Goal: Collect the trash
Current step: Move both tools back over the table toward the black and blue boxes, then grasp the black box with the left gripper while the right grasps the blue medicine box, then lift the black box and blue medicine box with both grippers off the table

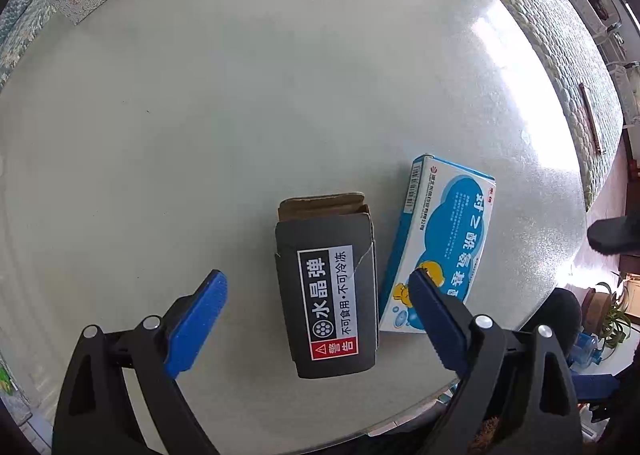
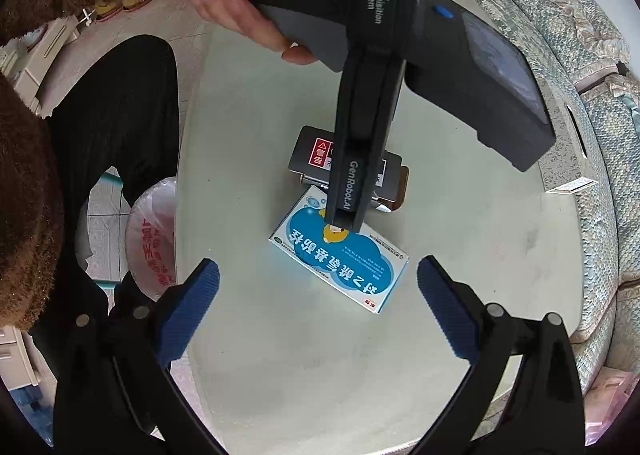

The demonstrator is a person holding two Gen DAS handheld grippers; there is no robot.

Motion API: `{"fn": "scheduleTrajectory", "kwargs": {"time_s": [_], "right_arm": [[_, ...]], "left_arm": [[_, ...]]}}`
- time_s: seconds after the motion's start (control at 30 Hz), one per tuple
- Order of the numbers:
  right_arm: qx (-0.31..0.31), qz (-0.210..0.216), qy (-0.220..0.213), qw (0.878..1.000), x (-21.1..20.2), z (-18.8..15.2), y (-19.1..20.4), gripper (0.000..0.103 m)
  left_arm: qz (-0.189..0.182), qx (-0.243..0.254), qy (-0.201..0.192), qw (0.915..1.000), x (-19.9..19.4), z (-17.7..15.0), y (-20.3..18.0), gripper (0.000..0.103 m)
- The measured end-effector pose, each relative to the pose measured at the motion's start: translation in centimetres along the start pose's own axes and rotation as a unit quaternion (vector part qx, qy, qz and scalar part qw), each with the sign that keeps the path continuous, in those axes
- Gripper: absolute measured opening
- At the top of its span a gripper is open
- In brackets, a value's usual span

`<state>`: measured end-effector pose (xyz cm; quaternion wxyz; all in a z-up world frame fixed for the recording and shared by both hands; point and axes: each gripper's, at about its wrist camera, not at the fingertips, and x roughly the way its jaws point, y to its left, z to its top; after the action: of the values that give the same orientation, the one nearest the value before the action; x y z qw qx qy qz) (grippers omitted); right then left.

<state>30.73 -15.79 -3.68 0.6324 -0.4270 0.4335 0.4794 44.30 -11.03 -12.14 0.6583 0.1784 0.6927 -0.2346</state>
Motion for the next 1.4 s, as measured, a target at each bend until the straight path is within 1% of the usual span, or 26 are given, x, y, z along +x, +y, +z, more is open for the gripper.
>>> {"fn": "scheduleTrajectory", "kwargs": {"time_s": [0.2, 0.33, 0.5, 0.6, 0.7, 0.8, 0.97, 1.1, 1.17, 1.23, 1.27, 1.3, 1.37, 1.4], "right_arm": [[-0.031, 0.01, 0.015, 0.999, 3.0, 0.1, 0.1, 0.097], [-0.058, 0.007, 0.033, 0.998, 4.9, 0.2, 0.3, 0.097], [-0.07, 0.006, 0.05, 0.996, 7.1, 0.2, -0.8, 0.097], [-0.084, 0.003, 0.048, 0.995, 7.9, 0.0, -1.0, 0.097], [-0.106, -0.009, 0.047, 0.993, 8.7, -0.3, -0.8, 0.097], [-0.108, -0.01, 0.054, 0.993, 9.7, -0.4, -1.1, 0.097], [-0.066, 0.015, 0.051, 0.996, 9.8, -0.5, -2.4, 0.095], [-0.007, 0.029, 0.061, 0.998, 9.9, -1.0, -3.5, 0.093], [0.029, 0.04, 0.065, 0.997, 10.0, -1.3, -4.3, 0.093], [0.06, 0.05, 0.064, 0.995, 10.0, -1.8, -4.7, 0.091], [0.07, 0.049, 0.06, 0.995, 9.8, -2.0, -4.6, 0.089], [0.076, 0.048, 0.057, 0.994, 9.5, -2.0, -4.7, 0.086], [0.097, 0.042, 0.048, 0.993, 9.0, -2.1, -4.9, 0.076], [0.107, 0.038, 0.047, 0.992, 8.8, -2.1, -5.0, 0.067]], "left_arm": [[-0.002, 0.002, 0.008, 1.0, 1.6, 0.6, 0.9, 0.09], [-0.006, 0.001, 0.015, 0.9999, 2.6, 0.8, 1.7, 0.09], [-0.009, 0.015, 0.011, 0.9998, 2.7, 1.0, 2.1, 0.09], [-0.011, 0.02, 0.01, 0.9997, 2.7, 0.8, 2.1, 0.09], [-0.006, 0.027, 0.009, 0.9996, 2.7, 0.6, 2.0, 0.09], [0.005, 0.029, 0.01, 0.9995, 2.8, 0.5, 1.0, 0.09], [0.018, 0.028, 0.006, 0.9994, 2.8, 0.5, 0.0, 0.09], [0.028, 0.027, 0.004, 0.9992, 2.9, 0.3, -0.3, 0.089], [0.043, 0.028, 0.001, 0.9987, 2.8, 0.2, -0.5, 0.083], [0.046, 0.03, -0.004, 0.9985, 2.6, -0.4, -0.8, 0.079], [0.045, 0.027, -0.006, 0.9986, 2.5, -0.5, -0.7, 0.075], [0.045, 0.021, -0.008, 0.9987, 2.3, -0.5, -0.7, 0.073], [0.045, 0.013, -0.01, 0.9988, 1.9, -0.6, -0.5, 0.059], [0.045, 0.01, -0.01, 0.9989, 1.7, -0.6, -0.5, 0.055]]}}
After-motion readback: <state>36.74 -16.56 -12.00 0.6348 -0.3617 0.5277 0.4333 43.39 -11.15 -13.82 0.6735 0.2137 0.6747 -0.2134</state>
